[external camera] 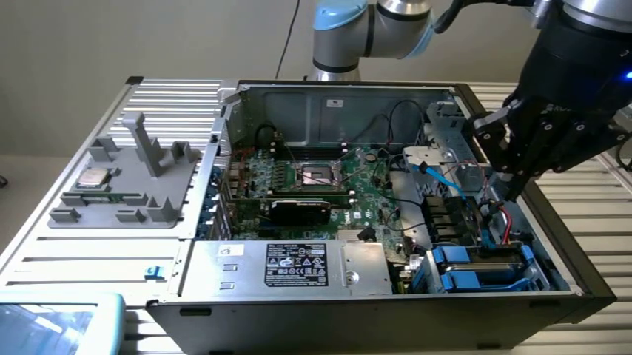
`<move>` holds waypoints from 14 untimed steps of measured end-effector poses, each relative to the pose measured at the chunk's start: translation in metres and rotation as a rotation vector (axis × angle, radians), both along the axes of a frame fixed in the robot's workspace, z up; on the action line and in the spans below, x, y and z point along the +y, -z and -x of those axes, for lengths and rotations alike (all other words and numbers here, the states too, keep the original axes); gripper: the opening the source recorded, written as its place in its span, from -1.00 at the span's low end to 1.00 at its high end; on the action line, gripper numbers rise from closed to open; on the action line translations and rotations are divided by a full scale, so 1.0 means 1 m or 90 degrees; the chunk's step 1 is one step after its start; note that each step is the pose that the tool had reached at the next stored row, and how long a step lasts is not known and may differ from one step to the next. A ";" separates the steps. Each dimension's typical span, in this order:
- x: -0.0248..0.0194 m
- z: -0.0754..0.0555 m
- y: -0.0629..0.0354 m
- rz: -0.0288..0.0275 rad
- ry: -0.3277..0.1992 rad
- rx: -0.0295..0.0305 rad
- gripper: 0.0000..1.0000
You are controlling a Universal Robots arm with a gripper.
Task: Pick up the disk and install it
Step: 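Insert the second disk wire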
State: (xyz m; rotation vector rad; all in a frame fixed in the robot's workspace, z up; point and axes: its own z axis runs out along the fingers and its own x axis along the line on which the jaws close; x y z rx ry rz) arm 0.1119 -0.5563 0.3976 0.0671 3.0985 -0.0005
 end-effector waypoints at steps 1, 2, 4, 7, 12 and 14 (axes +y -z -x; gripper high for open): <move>0.0000 0.000 0.0000 0.0000 -0.009 0.0012 -0.79; 0.0000 0.000 0.0000 0.0000 -0.010 0.0016 -0.79; -0.0002 0.000 0.0000 -0.0001 -0.010 0.0016 -0.79; -0.0075 0.000 0.0001 -0.0061 -0.010 0.0024 -0.79; -0.0232 0.000 0.0000 -0.0168 -0.010 0.0054 -0.79; -0.0271 0.000 0.0000 -0.0190 -0.011 0.0069 -0.79</move>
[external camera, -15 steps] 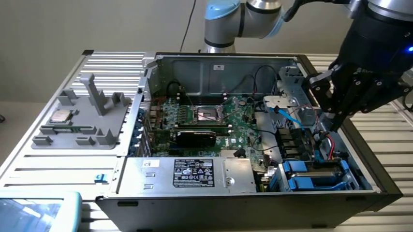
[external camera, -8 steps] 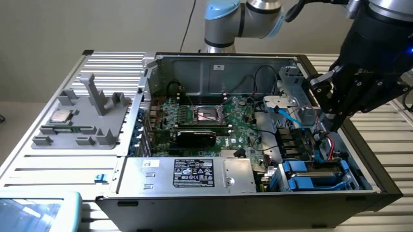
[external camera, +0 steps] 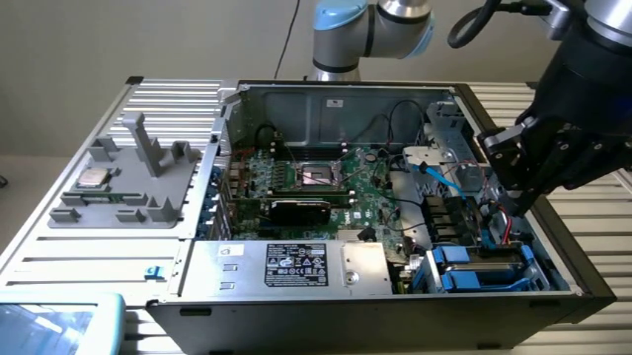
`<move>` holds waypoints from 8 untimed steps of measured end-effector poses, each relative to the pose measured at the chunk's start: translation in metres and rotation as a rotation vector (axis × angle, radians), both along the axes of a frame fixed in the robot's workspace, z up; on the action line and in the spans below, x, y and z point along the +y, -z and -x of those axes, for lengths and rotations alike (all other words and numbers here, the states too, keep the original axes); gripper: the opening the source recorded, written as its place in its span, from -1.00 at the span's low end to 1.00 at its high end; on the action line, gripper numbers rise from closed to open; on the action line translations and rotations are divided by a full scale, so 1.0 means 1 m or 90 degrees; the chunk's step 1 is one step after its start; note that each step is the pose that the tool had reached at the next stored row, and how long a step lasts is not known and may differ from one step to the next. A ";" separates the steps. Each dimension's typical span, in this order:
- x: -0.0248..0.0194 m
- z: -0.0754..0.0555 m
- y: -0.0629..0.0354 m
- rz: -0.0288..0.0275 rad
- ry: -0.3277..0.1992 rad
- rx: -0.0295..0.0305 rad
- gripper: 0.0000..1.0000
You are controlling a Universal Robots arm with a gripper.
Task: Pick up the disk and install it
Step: 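Insert the second disk wire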
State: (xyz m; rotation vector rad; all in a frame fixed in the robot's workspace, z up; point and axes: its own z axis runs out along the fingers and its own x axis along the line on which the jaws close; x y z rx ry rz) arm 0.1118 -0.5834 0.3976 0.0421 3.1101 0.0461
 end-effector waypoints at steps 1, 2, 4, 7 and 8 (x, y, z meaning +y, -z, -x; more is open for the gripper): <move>-0.0017 0.000 0.0001 -0.0009 -0.001 0.0006 -0.79; -0.0032 0.000 0.0003 -0.0019 -0.001 0.0009 -0.79; -0.0052 0.000 0.0016 -0.0035 -0.004 0.0012 -0.79; -0.0073 0.000 0.0067 -0.0046 -0.011 0.0019 -0.79; -0.0079 0.000 0.0085 -0.0047 -0.015 0.0020 -0.79</move>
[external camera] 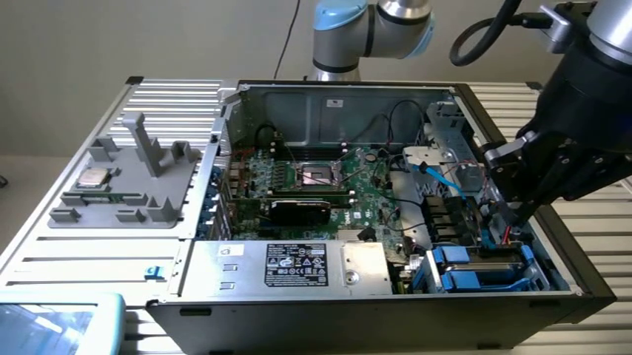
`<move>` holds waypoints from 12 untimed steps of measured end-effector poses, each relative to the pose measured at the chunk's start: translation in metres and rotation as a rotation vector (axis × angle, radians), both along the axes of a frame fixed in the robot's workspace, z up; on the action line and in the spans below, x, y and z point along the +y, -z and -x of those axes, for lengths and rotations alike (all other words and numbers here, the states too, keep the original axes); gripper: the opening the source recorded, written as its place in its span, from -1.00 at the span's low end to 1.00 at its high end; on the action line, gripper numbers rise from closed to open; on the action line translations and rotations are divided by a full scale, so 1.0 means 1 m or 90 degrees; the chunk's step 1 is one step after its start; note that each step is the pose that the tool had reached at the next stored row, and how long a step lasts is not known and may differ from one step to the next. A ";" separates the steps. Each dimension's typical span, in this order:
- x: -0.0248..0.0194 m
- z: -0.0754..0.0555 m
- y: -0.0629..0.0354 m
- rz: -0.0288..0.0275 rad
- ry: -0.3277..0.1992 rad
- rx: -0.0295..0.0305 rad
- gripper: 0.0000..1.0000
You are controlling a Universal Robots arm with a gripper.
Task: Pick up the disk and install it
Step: 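Insert the second disk wire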
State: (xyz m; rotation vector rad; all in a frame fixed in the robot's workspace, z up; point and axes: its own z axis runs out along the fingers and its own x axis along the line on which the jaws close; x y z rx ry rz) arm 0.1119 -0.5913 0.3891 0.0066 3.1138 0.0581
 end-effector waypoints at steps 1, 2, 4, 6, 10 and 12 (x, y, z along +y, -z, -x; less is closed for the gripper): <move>-0.0005 0.000 0.0014 -0.0001 -0.003 0.0003 -0.79; -0.0006 0.000 0.0015 0.0000 -0.005 0.0007 -0.79; -0.0006 0.000 0.0016 0.0002 -0.005 0.0009 -0.79; -0.0014 0.000 0.0036 0.0000 -0.007 0.0011 -0.79; -0.0054 0.000 0.0107 0.0001 -0.014 0.0021 -0.79; -0.0073 0.000 0.0145 -0.0002 -0.017 0.0024 -0.79</move>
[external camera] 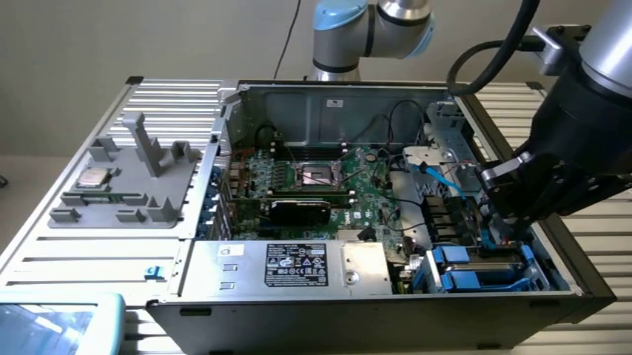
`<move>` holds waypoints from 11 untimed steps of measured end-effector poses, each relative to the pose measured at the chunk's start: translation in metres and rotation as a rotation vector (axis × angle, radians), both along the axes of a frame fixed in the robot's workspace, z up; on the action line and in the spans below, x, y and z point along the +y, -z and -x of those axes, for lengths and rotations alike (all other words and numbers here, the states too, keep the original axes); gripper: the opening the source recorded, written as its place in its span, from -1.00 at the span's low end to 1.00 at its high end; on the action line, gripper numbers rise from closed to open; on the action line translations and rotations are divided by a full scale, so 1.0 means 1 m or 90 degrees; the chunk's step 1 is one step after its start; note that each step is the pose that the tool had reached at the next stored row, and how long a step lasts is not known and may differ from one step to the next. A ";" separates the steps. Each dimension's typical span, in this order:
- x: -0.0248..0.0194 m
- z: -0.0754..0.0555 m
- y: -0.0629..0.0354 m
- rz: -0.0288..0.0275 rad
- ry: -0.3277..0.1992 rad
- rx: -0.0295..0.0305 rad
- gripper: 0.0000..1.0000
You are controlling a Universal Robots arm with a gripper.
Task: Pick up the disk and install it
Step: 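Insert the second disk wire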
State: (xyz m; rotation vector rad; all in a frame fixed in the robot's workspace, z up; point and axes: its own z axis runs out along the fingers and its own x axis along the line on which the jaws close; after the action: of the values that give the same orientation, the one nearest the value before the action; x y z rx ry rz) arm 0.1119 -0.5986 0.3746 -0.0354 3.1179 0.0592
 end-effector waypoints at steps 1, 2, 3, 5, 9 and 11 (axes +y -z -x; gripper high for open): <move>-0.0006 0.000 0.0018 0.0000 -0.002 0.0000 -0.79; -0.0008 0.000 0.0036 0.0001 -0.004 0.0000 -0.79; -0.0009 0.000 0.0054 0.0001 -0.005 0.0000 -0.79; -0.0009 0.000 0.0091 0.0001 -0.009 0.0000 -0.79; -0.0009 0.000 0.0163 0.0000 -0.016 0.0000 -0.79; -0.0009 0.000 0.0199 0.0002 -0.019 0.0000 -0.79</move>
State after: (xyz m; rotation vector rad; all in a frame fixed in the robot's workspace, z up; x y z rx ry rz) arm 0.1119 -0.5995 0.3547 -0.0819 3.1177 0.0594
